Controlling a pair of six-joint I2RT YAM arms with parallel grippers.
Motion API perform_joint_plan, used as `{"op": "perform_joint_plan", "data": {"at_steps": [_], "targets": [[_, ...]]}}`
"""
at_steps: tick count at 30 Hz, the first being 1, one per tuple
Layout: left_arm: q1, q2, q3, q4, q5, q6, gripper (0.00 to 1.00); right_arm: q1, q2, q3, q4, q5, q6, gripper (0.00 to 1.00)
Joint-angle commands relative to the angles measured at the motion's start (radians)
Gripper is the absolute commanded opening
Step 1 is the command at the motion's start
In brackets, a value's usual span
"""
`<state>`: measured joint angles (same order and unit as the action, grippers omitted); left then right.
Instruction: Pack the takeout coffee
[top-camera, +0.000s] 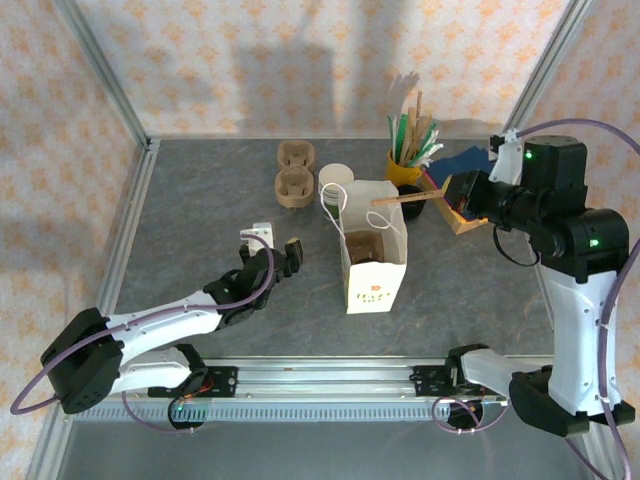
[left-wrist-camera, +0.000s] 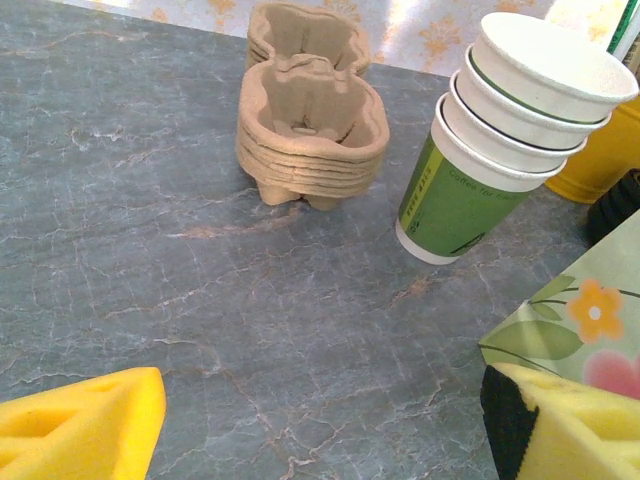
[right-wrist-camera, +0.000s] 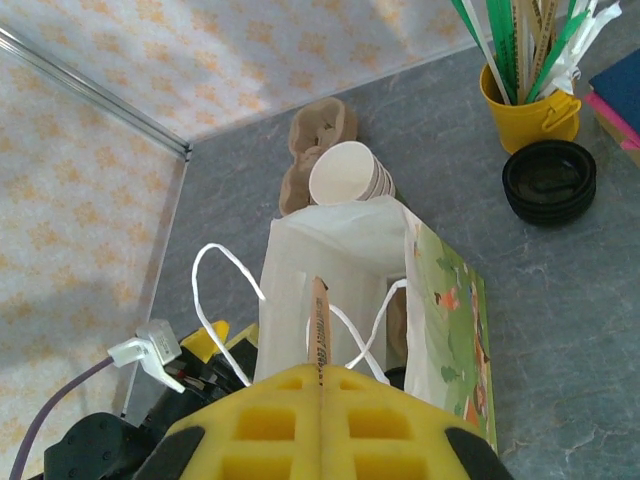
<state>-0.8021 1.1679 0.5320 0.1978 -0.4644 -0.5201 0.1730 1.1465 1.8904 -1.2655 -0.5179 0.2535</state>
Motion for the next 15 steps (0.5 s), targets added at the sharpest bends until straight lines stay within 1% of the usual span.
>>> {"op": "perform_joint_plan", "data": {"at_steps": [1, 5, 9, 12, 15], "targets": [[0.009, 0.006, 0.003, 0.023, -0.018, -0.012, 0.84, -0.003, 0.014, -0.007, 0.004, 0.004, -0.006, 0.0], [0.009, -0.001, -0.007, 0.026, -0.019, -0.015, 0.84, 0.004, 0.03, -0.013, 0.048, 0.04, 0.0, 0.0], [0.01, -0.007, -0.01, 0.021, -0.026, -0.016, 0.84, 0.025, 0.078, -0.007, 0.067, 0.088, -0.003, 0.0], [0.009, -0.015, -0.015, 0.017, -0.034, -0.017, 0.84, 0.058, 0.103, -0.026, 0.086, 0.102, -0.005, 0.0], [0.011, -0.022, -0.027, 0.023, -0.036, -0.017, 0.84, 0.099, 0.142, -0.012, 0.06, 0.174, 0.003, 0.0]]}}
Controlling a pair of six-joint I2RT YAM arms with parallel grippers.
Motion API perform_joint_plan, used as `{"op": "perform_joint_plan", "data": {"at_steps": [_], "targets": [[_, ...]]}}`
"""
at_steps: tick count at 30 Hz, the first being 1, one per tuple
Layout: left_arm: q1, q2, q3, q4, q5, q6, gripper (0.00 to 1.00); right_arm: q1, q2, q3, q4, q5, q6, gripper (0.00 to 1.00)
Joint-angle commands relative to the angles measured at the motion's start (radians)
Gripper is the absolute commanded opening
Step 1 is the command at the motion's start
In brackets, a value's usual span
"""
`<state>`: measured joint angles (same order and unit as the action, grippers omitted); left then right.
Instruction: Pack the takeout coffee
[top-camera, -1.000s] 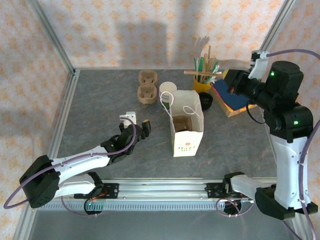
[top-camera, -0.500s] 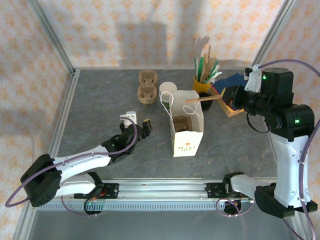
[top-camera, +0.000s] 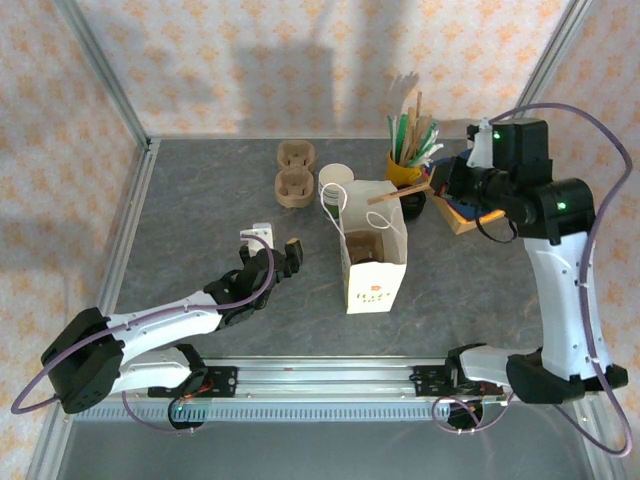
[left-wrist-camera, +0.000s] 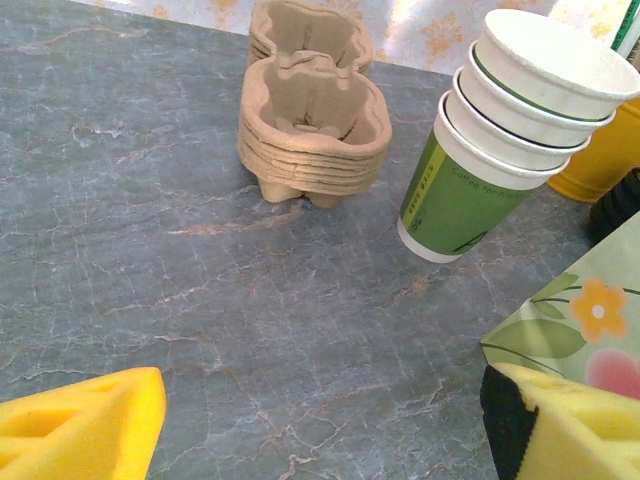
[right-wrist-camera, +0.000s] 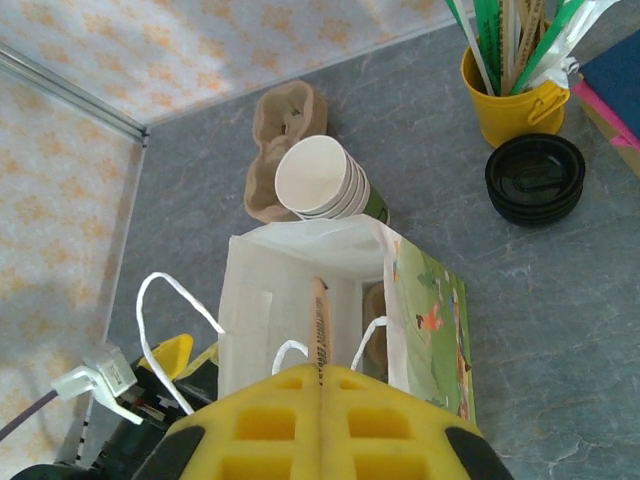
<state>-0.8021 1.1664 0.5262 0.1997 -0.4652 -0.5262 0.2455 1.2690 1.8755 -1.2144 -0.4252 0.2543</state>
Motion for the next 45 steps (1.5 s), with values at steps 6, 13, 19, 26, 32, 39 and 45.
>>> {"op": "perform_joint_plan", "data": {"at_steps": [6, 13, 19, 26, 32, 39, 45], "targets": [[0.011, -0.017, -0.026, 0.027, -0.058, -0.007, 0.84, 0.074, 0.088, 0.0, -0.028, 0.116, -0.001, 0.0], [0.014, -0.032, -0.039, 0.015, -0.066, 0.003, 0.84, 0.108, 0.157, -0.019, 0.03, 0.111, -0.001, 0.0], [0.022, -0.049, -0.058, 0.028, -0.066, 0.006, 0.84, 0.184, 0.234, 0.005, 0.073, 0.091, -0.004, 0.07], [0.037, -0.039, -0.054, 0.042, -0.045, 0.028, 0.84, 0.2, 0.281, 0.092, 0.09, 0.111, -0.013, 0.44], [0.04, -0.029, -0.049, 0.047, -0.031, 0.025, 0.84, 0.199, 0.237, 0.097, 0.212, 0.214, -0.017, 0.6], [0.041, -0.049, -0.054, 0.034, -0.036, 0.026, 0.84, 0.088, 0.163, 0.021, 0.344, 0.344, -0.005, 0.64], [0.044, -0.064, -0.057, 0.015, -0.043, 0.016, 0.84, -0.07, 0.144, -0.105, 0.417, 0.432, -0.023, 0.61]]}}
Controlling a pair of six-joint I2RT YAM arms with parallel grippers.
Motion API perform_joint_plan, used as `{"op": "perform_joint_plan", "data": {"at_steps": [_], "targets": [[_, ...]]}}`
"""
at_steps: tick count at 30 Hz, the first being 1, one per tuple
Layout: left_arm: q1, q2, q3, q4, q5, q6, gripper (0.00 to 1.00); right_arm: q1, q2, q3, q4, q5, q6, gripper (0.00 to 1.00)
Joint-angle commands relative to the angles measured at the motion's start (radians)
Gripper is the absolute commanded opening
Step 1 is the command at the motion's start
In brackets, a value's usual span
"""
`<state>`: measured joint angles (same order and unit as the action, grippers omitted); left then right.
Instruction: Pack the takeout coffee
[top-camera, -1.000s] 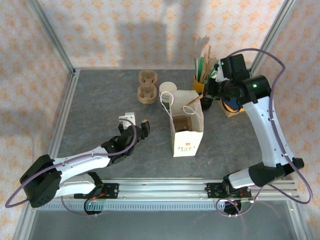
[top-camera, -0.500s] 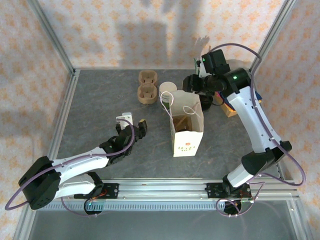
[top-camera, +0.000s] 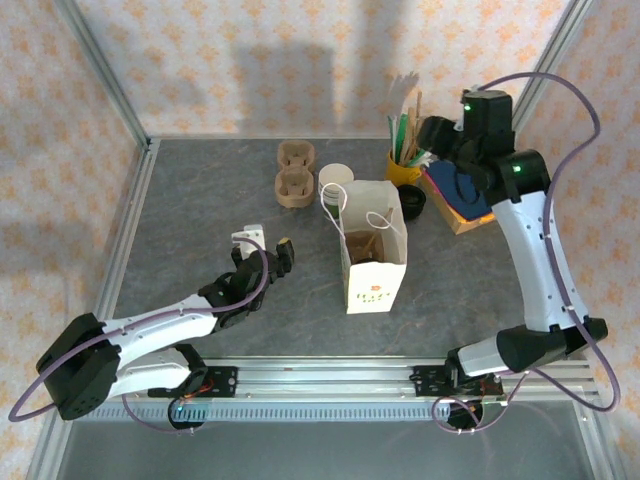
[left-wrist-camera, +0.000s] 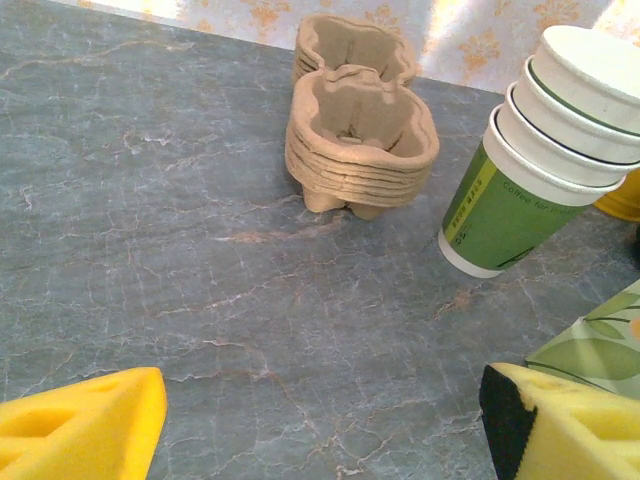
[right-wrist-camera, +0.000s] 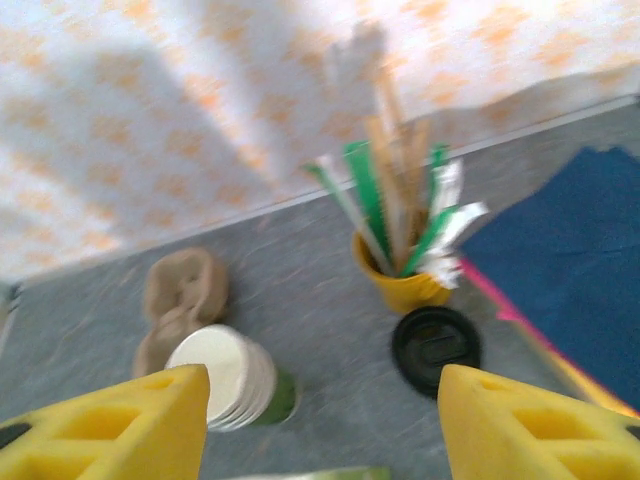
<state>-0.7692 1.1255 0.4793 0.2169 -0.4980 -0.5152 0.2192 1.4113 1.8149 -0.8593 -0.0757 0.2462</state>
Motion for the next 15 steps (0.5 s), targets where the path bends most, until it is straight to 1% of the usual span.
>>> {"op": "perform_joint_plan", "data": {"at_steps": [1, 5, 9, 15], "targets": [[0.011, -0.027, -0.012, -0.002, -0.011, 0.004, 0.84, -0.075, 0.007, -0.063, 0.07, 0.103, -0.006, 0.6], [0.011, -0.035, -0.019, -0.002, -0.011, -0.003, 0.84, -0.187, 0.022, -0.15, 0.133, 0.142, -0.002, 0.6], [0.013, -0.036, -0.012, -0.015, -0.003, 0.001, 0.84, -0.277, 0.048, -0.23, 0.206, 0.083, -0.003, 0.61], [0.013, -0.054, -0.002, -0.027, -0.008, 0.023, 0.84, -0.358, 0.126, -0.298, 0.285, 0.027, 0.001, 0.63]]}}
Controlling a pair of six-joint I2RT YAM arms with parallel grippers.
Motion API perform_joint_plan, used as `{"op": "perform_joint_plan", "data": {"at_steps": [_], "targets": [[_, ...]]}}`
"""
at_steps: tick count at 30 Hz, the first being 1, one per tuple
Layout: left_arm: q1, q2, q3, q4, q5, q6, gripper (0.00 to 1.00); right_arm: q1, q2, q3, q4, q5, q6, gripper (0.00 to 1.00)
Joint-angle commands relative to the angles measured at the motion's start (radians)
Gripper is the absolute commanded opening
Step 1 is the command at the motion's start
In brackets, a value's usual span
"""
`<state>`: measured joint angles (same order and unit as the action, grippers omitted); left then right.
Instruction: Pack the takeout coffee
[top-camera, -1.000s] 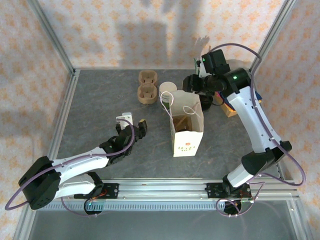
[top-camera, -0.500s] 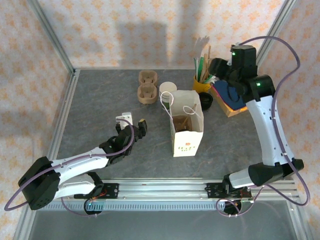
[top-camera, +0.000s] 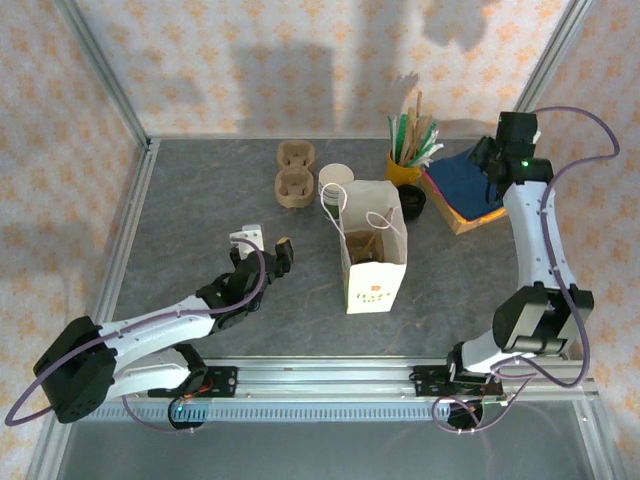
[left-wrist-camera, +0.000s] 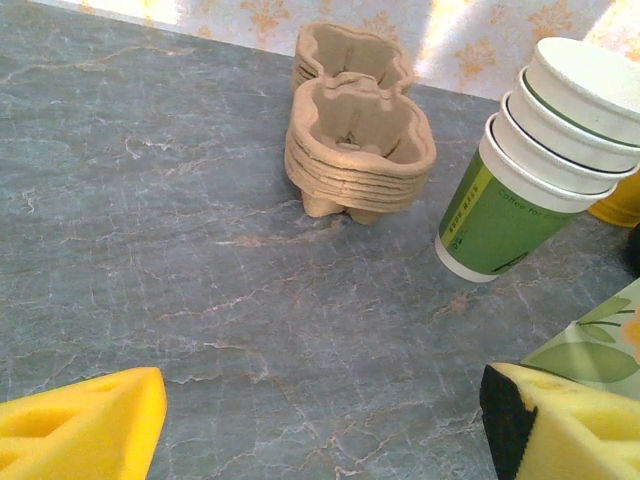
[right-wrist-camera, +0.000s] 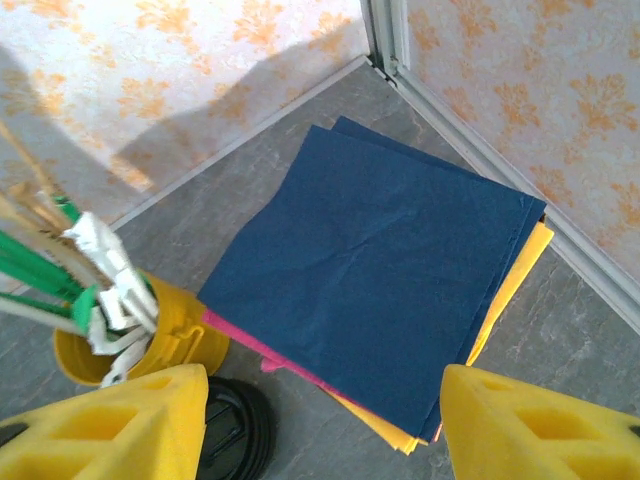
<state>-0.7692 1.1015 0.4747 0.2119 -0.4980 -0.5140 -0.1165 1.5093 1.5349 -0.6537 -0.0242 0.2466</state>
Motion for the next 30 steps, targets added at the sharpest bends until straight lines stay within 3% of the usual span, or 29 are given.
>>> {"op": "perform_joint_plan", "data": {"at_steps": [1, 15, 30], "targets": [[0.013, -0.034, 0.004, -0.025, -0.012, 0.023, 0.84, -0.027, 0.045, -0.024, 0.088, -0.026, -0.003, 0.64], [0.016, -0.114, 0.002, -0.071, -0.128, 0.041, 0.86, -0.05, 0.299, -0.008, 0.168, -0.034, -0.029, 0.75], [0.024, -0.129, 0.06, -0.15, -0.127, 0.103, 0.88, -0.055, 0.495, 0.076, 0.137, -0.078, -0.032, 0.77]]}}
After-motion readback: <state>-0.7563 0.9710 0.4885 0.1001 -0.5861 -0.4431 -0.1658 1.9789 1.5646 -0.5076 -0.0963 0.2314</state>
